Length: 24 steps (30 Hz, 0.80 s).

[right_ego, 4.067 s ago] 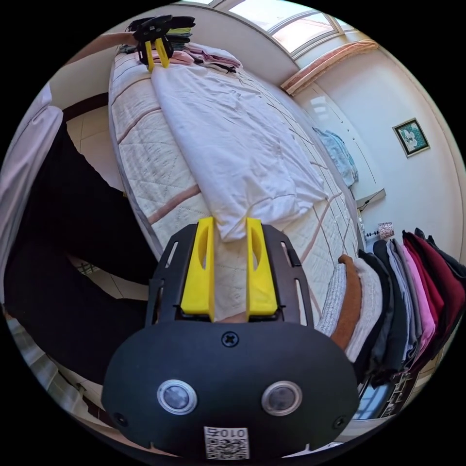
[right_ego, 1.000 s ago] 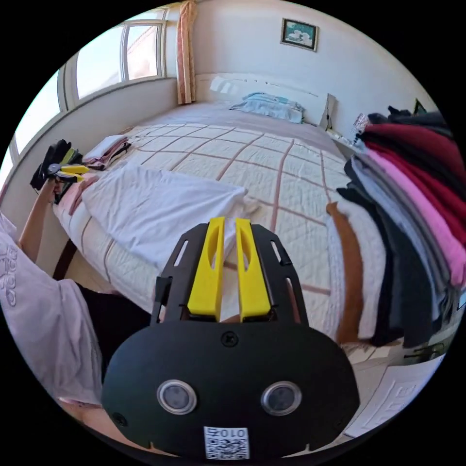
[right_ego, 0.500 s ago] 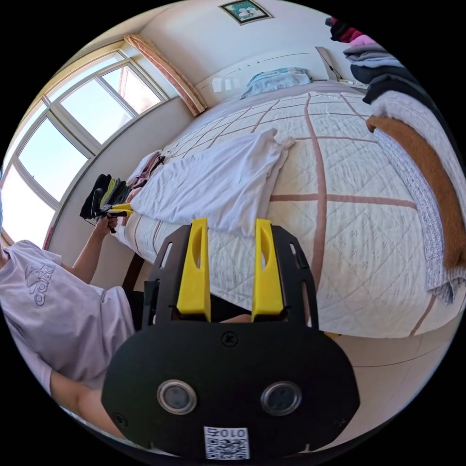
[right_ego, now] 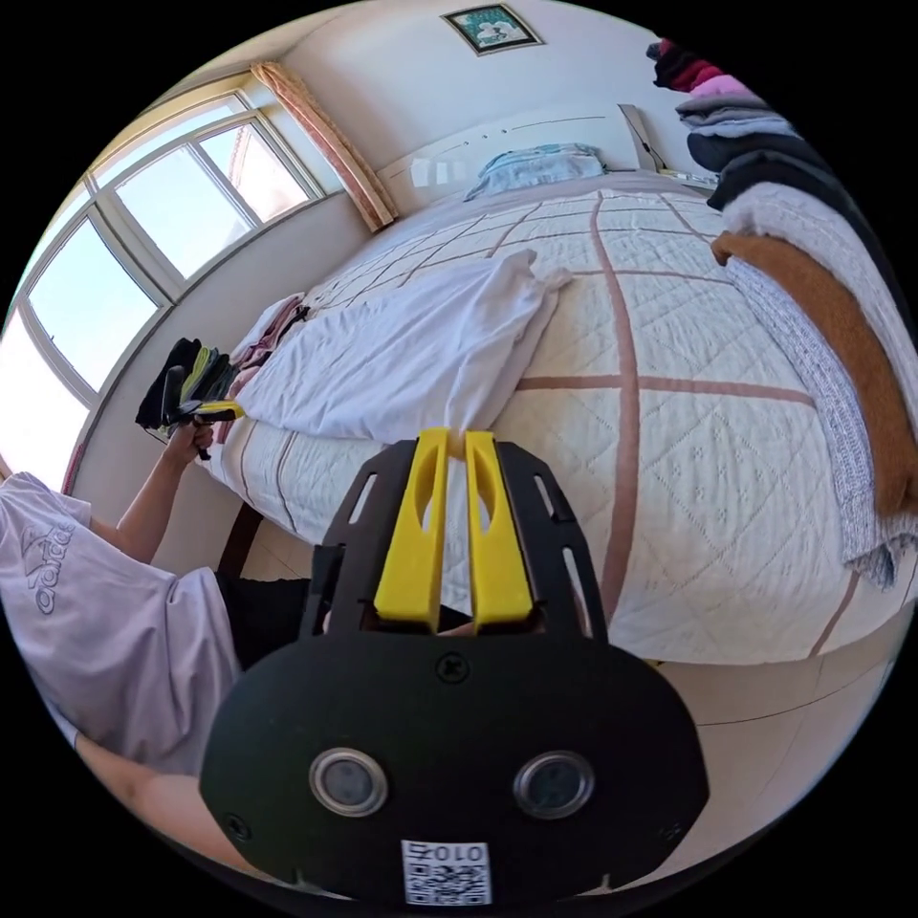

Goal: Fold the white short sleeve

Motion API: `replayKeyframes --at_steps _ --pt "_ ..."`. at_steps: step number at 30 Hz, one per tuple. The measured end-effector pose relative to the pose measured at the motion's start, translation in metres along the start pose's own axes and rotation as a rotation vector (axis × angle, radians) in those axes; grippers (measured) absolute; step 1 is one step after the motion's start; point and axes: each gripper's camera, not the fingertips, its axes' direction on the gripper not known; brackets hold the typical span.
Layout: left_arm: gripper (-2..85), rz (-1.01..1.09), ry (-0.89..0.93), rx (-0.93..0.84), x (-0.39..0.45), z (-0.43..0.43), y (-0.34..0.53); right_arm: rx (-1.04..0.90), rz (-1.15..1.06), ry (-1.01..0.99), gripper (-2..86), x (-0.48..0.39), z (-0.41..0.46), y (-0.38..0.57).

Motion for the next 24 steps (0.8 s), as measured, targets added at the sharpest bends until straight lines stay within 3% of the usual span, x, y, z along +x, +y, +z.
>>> replayKeyframes --at_steps 5,12,18,21,24 --pt "1.2 -0.029 0.148 0.049 -0.020 -0.046 -0.007 0.031 -0.087 -0.017 3.0 -0.025 -0.043 -0.011" --pt "1.5 -0.094 0.187 -0.180 -0.039 -0.028 -0.019 -0.178 -0.111 0.003 2.9 -0.029 -0.012 0.000" --pt "6.9 -0.152 0.034 -0.206 -0.016 -0.064 -0.016 -0.126 -0.130 0.114 6.0 -0.046 -0.024 0.016" --pt "8.2 -0.173 -0.122 -0.043 0.003 -0.126 -0.022 -0.018 -0.083 0.207 6.7 -0.048 -0.052 0.007" --pt "8.8 -0.093 -0.155 0.141 0.019 -0.153 -0.063 0.062 -0.105 0.260 6.6 -0.058 -0.054 -0.030"
